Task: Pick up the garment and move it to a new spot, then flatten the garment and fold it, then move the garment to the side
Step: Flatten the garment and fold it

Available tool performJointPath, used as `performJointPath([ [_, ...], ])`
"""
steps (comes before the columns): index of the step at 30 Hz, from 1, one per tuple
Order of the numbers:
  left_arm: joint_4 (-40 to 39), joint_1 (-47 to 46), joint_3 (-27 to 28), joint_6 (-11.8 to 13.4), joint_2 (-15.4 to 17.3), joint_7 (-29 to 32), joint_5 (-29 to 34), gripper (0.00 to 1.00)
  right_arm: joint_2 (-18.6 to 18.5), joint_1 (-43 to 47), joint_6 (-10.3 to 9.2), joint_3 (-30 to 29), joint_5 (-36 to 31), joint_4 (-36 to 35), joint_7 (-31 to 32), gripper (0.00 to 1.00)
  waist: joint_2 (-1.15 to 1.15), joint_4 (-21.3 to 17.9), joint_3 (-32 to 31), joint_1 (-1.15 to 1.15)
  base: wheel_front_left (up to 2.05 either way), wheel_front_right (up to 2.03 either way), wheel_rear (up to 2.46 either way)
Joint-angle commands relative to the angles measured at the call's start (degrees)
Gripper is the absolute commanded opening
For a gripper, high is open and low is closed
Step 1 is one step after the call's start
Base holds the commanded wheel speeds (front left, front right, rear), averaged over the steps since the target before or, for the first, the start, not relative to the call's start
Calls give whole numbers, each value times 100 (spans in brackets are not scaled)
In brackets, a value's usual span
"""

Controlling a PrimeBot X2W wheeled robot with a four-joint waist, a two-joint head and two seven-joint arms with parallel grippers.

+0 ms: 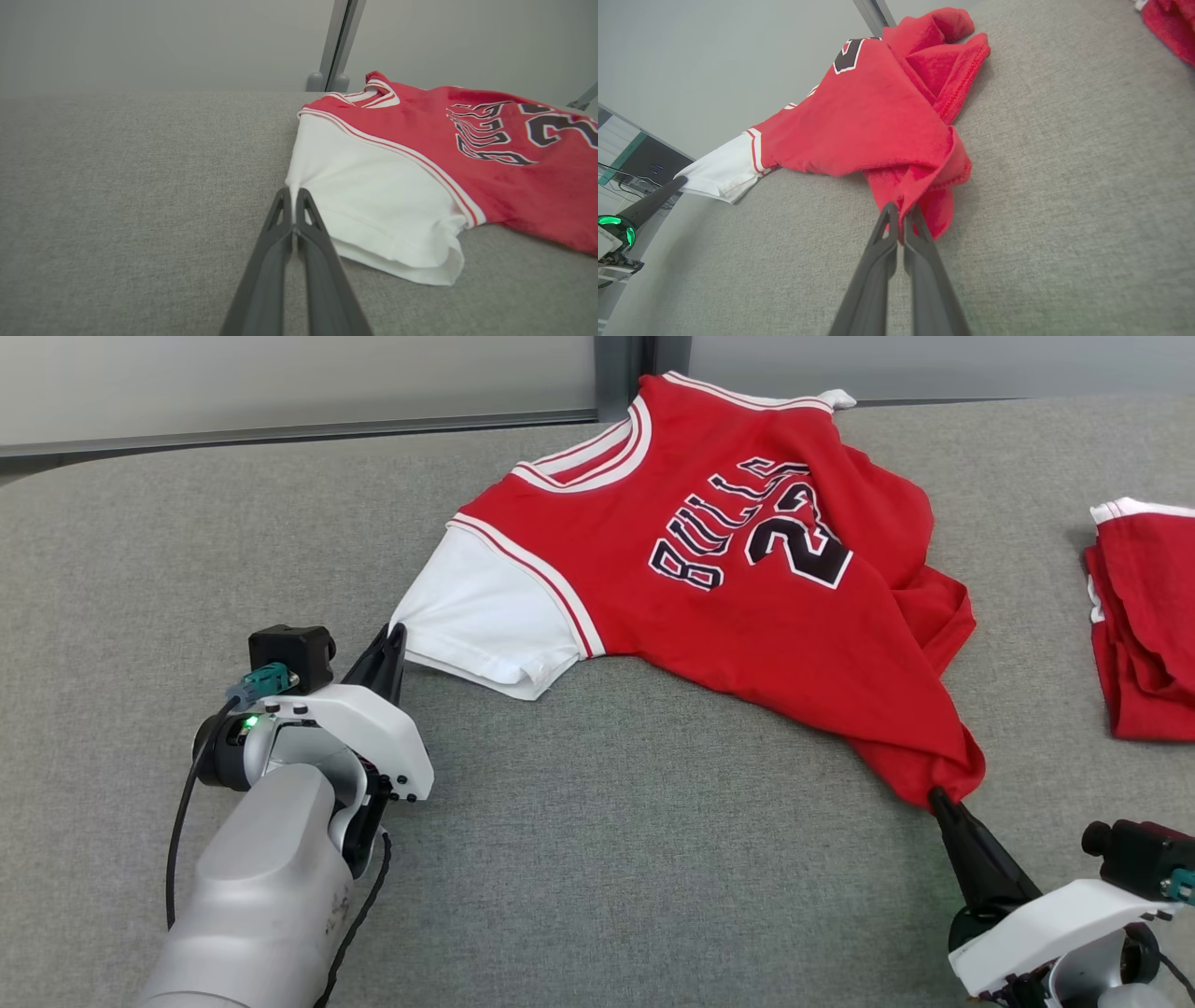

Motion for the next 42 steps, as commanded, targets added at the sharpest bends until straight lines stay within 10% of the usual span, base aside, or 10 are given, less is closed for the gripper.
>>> performJointPath([
  [1,14,-57,-3,-21,37,-32,-47,0,-61,-32,1,4,25,-27,-56,0,0,21,3,0,0,0,0],
  [15,-354,-13,283,-36,56,-21,-582,0,-903,-403,1,156,-712,-773,-649,0,0,193,-222,0,0,0,0],
  [26,-3497,-296,639,5,585,1211,-2558,0,-2205,-2378,1,-4,-1171,-1161,-449,0,0,419,-1006,0,0,0,0],
  [42,-7051,340,1512,1862,391,1962,-3549,0,-2794,-3035,-2,-341,-491,-1552,660,0,0,911,-1737,0,0,0,0],
])
